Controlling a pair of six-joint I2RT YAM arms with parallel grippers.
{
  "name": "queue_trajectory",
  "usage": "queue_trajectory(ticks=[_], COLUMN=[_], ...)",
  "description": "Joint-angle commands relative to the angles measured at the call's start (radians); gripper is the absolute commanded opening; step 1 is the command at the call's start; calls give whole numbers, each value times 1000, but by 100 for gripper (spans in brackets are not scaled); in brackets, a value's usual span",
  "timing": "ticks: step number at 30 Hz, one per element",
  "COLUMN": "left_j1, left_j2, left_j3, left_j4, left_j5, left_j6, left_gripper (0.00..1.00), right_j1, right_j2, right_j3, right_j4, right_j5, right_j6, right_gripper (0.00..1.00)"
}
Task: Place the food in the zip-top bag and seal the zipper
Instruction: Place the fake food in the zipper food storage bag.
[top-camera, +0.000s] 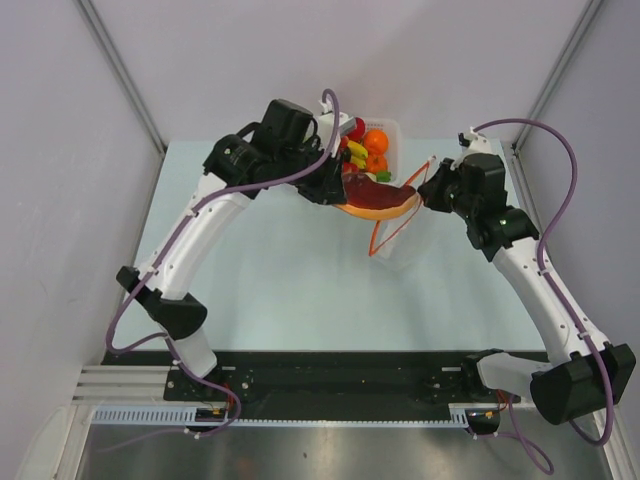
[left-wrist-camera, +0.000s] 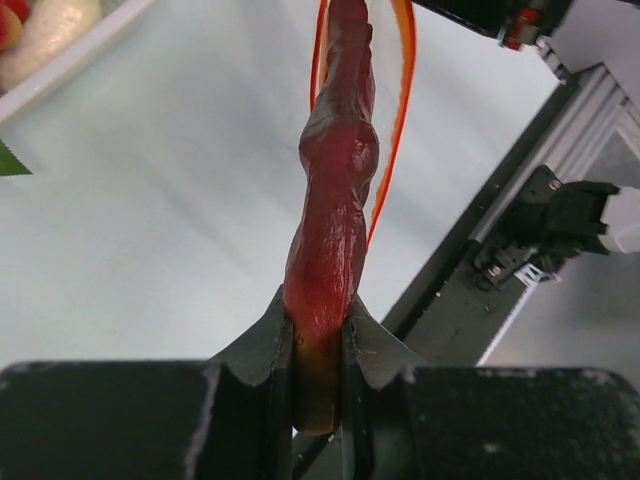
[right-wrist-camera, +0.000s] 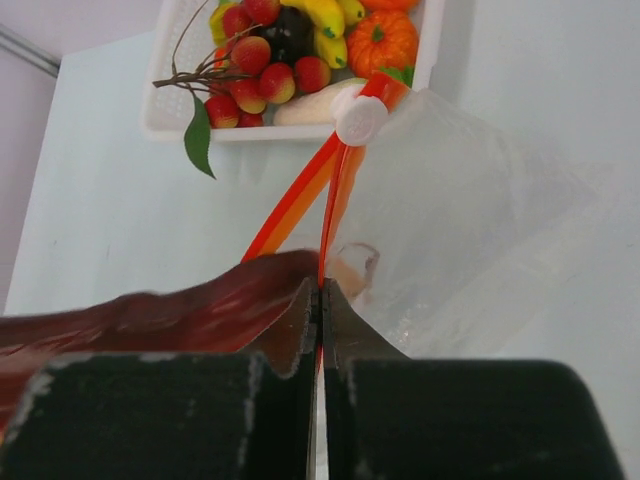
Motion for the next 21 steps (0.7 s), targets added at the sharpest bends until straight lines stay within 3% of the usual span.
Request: queue_trajectory(ticks=[1, 7, 15, 21], left_j1=[-57, -133, -143, -131], left_j2=[-21, -10, 25, 38], left_j3=[-72, -189, -320, -330], left_j4=[185, 373, 614, 644], left_j5=[-163, -266, -182, -88], left_j6=[-66, -87, -168, -182], left_gripper=[0, 0, 0, 0], right_j1=[6, 2, -113, -176], right_j2=[11, 41, 68, 77], right_j3=[34, 34, 20, 18], right_j4=[14, 17, 6, 52], right_j5=[-58, -93, -213, -369], right_j6=[50, 105, 243, 320], right_gripper=[0, 0, 0, 0])
